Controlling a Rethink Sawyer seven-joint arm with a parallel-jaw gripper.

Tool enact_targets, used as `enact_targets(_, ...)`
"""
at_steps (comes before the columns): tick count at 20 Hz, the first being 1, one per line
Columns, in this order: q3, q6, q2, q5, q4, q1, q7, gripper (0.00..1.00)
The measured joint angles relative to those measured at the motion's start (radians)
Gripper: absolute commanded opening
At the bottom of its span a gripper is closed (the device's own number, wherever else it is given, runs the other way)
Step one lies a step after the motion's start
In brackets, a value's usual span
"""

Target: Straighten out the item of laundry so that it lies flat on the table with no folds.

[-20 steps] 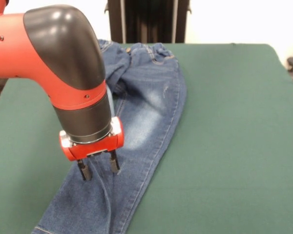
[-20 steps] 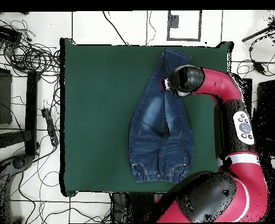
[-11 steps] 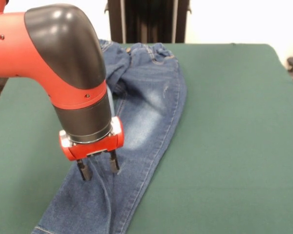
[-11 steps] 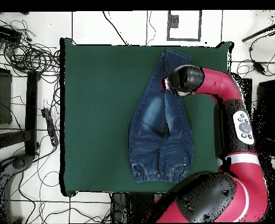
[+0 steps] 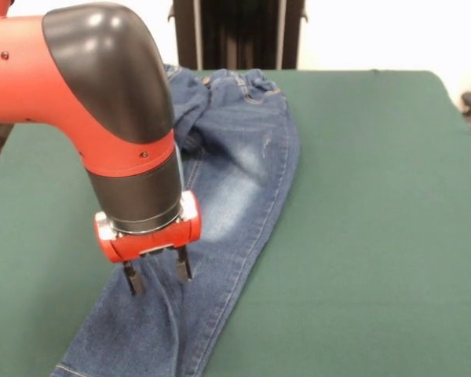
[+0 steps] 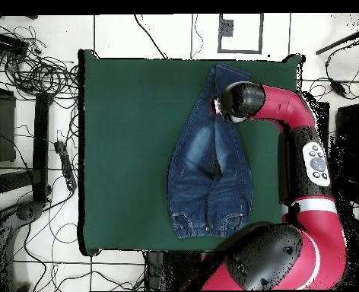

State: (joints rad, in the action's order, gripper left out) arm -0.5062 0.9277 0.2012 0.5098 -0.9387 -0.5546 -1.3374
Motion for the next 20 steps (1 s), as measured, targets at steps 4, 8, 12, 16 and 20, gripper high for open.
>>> enact_targets(4, 0.002, 0.0, 0.001, 0.0, 0.005, 0.01, 0.0, 1.0)
enact_targets(8, 0.004, 0.0, 0.001, 0.0, 0.008, 0.017, 0.0, 0.0)
enact_targets(12, 0.004, 0.0, 0.001, 0.0, 0.01, 0.017, 0.0, 0.0)
enact_targets(16, 0.006, 0.0, 0.001, 0.0, 0.01, 0.017, 0.0, 0.0)
enact_targets(20, 0.006, 0.0, 0.001, 0.0, 0.011, 0.017, 0.0, 0.0)
